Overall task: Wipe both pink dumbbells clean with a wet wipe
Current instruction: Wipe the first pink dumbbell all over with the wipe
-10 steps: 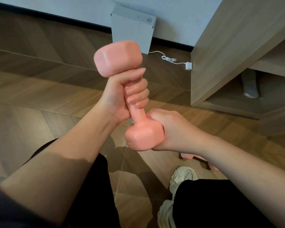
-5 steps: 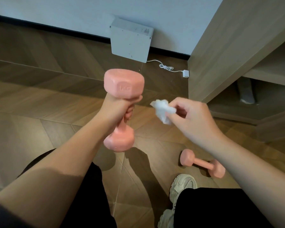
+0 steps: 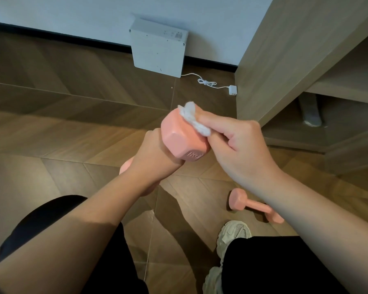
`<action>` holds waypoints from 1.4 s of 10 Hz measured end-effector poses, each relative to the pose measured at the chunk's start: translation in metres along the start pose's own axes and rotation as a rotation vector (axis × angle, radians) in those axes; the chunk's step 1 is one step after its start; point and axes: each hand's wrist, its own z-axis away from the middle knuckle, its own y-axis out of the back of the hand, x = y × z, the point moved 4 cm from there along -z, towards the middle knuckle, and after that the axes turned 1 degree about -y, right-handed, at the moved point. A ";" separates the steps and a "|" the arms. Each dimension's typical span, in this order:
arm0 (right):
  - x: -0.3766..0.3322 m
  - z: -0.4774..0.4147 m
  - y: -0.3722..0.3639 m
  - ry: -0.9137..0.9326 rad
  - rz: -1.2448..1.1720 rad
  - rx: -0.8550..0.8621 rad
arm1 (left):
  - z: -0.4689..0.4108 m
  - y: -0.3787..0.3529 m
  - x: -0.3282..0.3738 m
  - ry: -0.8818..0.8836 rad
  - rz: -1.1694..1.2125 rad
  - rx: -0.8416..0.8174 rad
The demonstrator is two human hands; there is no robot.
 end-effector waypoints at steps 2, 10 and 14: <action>0.003 0.006 -0.005 0.127 0.002 -0.039 | -0.021 0.000 -0.015 0.061 -0.120 0.019; 0.026 0.027 -0.037 -0.734 -0.356 -0.337 | -0.025 0.004 -0.003 0.251 0.767 -0.070; 0.041 0.021 -0.029 -0.809 -0.509 -0.190 | -0.019 0.001 0.002 0.289 0.812 -0.105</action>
